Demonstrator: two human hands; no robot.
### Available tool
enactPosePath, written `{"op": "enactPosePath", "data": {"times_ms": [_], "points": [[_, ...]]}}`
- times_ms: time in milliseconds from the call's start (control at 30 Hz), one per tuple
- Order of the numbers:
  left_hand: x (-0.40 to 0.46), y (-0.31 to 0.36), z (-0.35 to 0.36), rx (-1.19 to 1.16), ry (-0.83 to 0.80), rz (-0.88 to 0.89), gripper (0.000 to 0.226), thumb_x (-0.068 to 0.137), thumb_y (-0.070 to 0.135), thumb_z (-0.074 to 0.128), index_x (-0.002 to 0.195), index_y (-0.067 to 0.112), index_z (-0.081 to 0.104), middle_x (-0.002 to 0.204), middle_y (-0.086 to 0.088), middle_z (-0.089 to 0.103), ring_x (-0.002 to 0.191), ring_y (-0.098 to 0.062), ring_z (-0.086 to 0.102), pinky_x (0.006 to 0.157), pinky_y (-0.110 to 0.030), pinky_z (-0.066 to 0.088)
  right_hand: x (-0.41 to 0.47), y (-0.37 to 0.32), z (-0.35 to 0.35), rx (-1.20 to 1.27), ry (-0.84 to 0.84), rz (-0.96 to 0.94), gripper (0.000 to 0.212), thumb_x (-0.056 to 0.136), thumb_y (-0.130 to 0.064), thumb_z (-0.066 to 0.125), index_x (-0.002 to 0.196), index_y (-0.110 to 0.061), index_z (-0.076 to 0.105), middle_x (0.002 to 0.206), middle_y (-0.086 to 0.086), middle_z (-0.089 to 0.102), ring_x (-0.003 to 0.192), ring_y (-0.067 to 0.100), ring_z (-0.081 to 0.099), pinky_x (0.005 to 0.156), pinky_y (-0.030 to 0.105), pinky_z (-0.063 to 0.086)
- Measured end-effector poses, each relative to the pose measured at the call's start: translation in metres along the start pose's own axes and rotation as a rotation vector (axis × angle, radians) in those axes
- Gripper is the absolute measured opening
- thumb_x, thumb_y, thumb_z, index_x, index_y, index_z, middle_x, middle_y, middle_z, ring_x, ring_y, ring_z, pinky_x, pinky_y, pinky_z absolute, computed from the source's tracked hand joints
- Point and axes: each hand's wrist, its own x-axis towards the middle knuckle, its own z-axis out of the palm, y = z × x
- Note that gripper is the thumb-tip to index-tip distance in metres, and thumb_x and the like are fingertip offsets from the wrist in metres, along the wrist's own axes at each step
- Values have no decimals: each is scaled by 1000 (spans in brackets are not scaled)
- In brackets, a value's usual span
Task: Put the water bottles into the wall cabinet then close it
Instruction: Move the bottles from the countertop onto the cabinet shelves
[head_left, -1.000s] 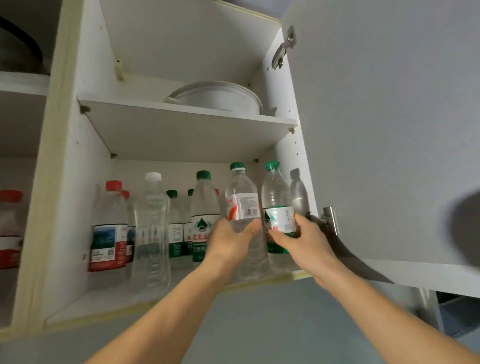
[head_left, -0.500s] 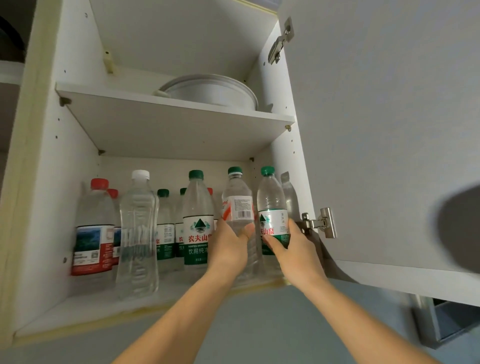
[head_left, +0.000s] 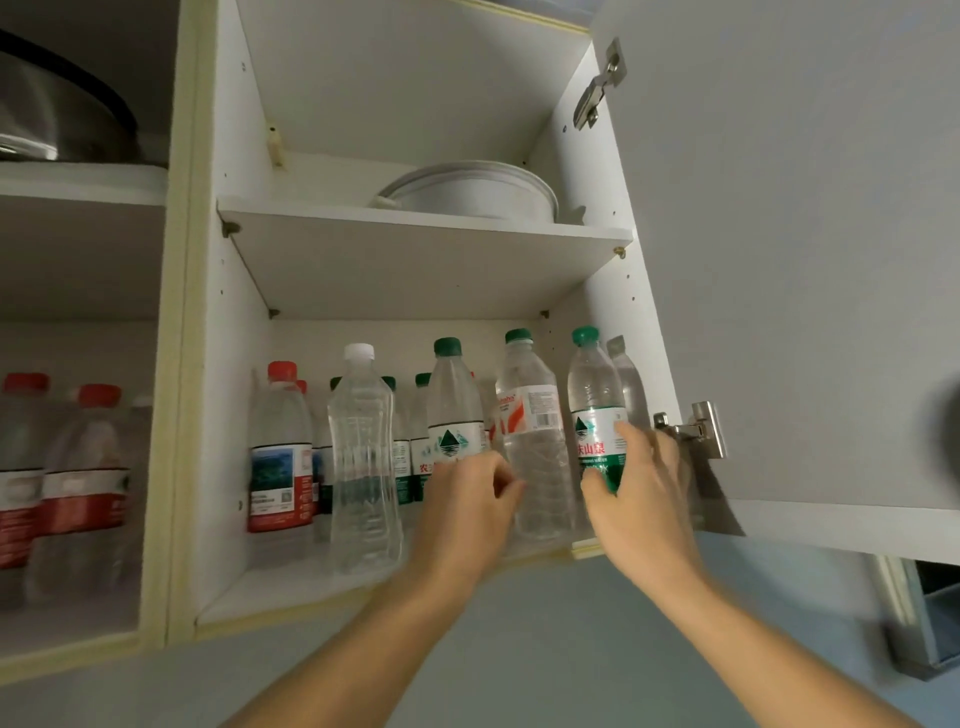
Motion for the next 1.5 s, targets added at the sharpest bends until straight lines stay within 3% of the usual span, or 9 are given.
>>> {"op": "enactPosePath", "data": {"times_ms": [100, 200, 333, 433, 533, 600, 800, 1233, 1500], "points": [[-6, -1, -48, 67, 146, 210, 12, 94, 35, 68, 90, 25, 72, 75, 15, 67, 67, 2, 63, 60, -18, 54, -11, -24, -4, 46, 101, -239, 45, 88, -14, 68, 132, -17, 59, 135, 0, 44, 122, 21, 44, 95, 29, 39], [-11, -12, -108, -6, 323, 350, 9, 94, 40, 66, 98, 33, 65, 77, 18, 65, 73, 2, 65, 60, -14, 53, -22, -53, 2, 95, -2, -435, 40, 90, -20, 68, 130, -20, 59, 126, -12, 46, 96, 5, 53, 81, 21, 45], [-18, -55, -158, 194, 472, 467, 20, 95, 39, 60, 111, 27, 59, 97, 14, 60, 89, -9, 60, 75, -23, 55, -38, -91, 34, 131, -320, -470, 56, 96, -40, 66, 147, -29, 45, 134, -15, 50, 112, 7, 57, 97, 33, 53], [-23, -93, -160, 434, 498, 360, 42, 94, 35, 55, 131, 15, 52, 134, -6, 48, 126, -26, 45, 112, -22, 30, -41, -113, 62, 92, -533, -343, 73, 96, -43, 65, 156, -33, 24, 145, -5, 48, 123, 16, 56, 94, 25, 46], [-30, -119, -153, 491, 484, 204, 58, 99, 29, 48, 151, 10, 33, 160, -14, 24, 148, -31, 26, 121, -45, 27, -37, -125, 86, 260, -706, -210, 66, 93, -22, 68, 149, -27, 34, 113, -8, 66, 93, 7, 68, 69, 14, 52], [-31, -128, -150, 440, 480, 172, 61, 103, 29, 40, 158, 11, 21, 166, -7, 14, 154, -25, 18, 121, -52, 29, -30, -127, 99, 291, -734, -210, 63, 89, -17, 73, 142, -25, 41, 107, -10, 70, 91, 6, 69, 75, 18, 56], [-28, -139, -148, 274, 513, 177, 55, 107, 28, 29, 160, 12, 22, 169, 5, 11, 155, -12, 13, 123, -46, 28, -3, -136, 125, 193, -885, -90, 70, 82, -23, 84, 139, -22, 42, 120, -1, 65, 102, 19, 68, 83, 39, 64], [-26, -141, -145, 315, 555, 213, 53, 109, 23, 28, 158, 5, 27, 168, -3, 16, 155, -16, 17, 123, -32, 23, 10, -166, 183, -38, -938, 13, 65, 87, -24, 81, 135, -9, 39, 121, 12, 55, 99, 28, 62, 70, 34, 63], [-24, -142, -146, 333, 576, 212, 51, 110, 23, 26, 157, 5, 28, 168, -3, 18, 155, -17, 19, 122, -32, 24, 11, -161, 186, 51, -961, 4, 54, 85, -20, 83, 129, -14, 53, 124, 11, 62, 110, 30, 64, 87, 44, 63]]}}
